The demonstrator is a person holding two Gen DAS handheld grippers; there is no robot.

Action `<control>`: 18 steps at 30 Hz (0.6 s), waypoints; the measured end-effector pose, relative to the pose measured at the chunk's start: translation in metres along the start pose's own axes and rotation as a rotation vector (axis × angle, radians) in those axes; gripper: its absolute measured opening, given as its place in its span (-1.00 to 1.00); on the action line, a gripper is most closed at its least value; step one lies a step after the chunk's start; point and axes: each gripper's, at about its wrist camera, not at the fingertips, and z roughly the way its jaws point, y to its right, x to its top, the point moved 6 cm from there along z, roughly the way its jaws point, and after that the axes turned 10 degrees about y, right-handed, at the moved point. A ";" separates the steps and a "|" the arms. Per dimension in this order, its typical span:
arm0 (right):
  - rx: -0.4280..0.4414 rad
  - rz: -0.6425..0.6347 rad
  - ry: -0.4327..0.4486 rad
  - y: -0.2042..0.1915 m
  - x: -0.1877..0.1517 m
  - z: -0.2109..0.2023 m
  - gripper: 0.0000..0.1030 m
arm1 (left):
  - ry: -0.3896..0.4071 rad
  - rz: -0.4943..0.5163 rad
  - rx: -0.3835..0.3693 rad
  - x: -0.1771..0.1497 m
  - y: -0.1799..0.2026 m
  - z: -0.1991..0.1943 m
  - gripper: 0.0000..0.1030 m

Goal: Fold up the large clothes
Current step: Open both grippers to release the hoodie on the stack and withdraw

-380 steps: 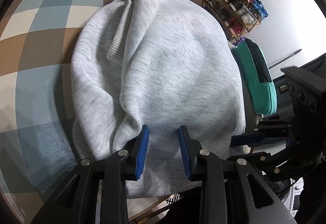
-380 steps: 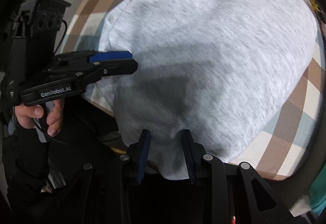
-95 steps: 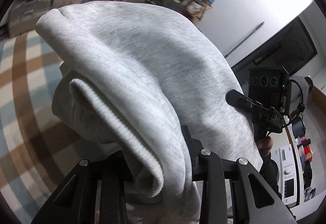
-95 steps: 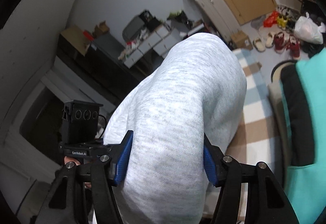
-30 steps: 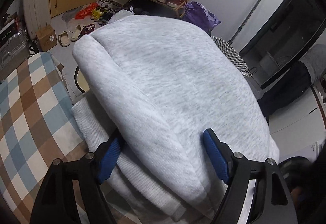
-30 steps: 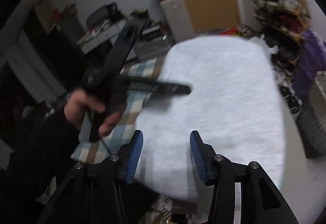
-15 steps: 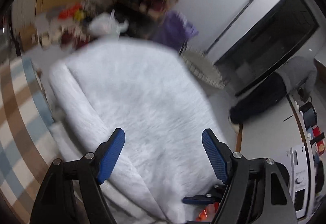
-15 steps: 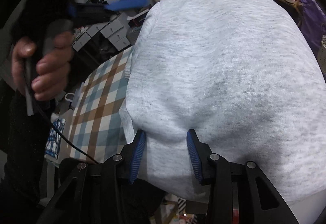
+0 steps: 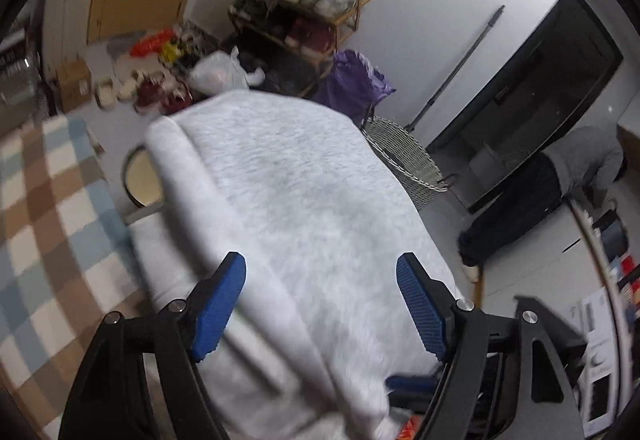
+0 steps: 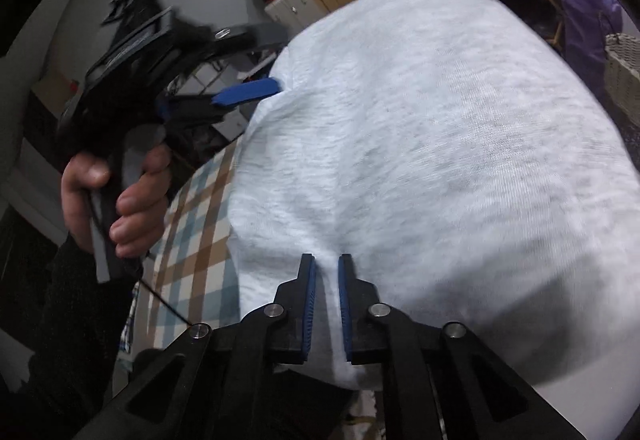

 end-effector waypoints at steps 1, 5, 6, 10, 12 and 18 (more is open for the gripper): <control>-0.003 -0.005 0.020 -0.004 0.000 -0.007 -0.61 | 0.032 0.026 0.012 -0.005 0.003 -0.016 0.44; -0.037 -0.087 0.199 -0.033 0.001 -0.051 0.14 | 0.138 0.089 0.101 -0.029 0.012 -0.068 0.46; -0.075 -0.120 0.262 -0.042 0.000 -0.066 0.27 | 0.174 0.110 0.137 -0.039 0.016 -0.083 0.46; -0.198 -0.224 0.482 -0.069 -0.015 -0.113 0.68 | 0.321 0.182 0.209 -0.069 0.028 -0.117 0.63; -0.244 -0.259 0.573 -0.083 -0.022 -0.131 0.79 | 0.379 0.214 0.244 -0.077 0.030 -0.127 0.67; -0.368 -0.371 0.721 -0.124 -0.056 -0.159 1.00 | 0.464 0.265 0.363 -0.109 0.034 -0.146 0.69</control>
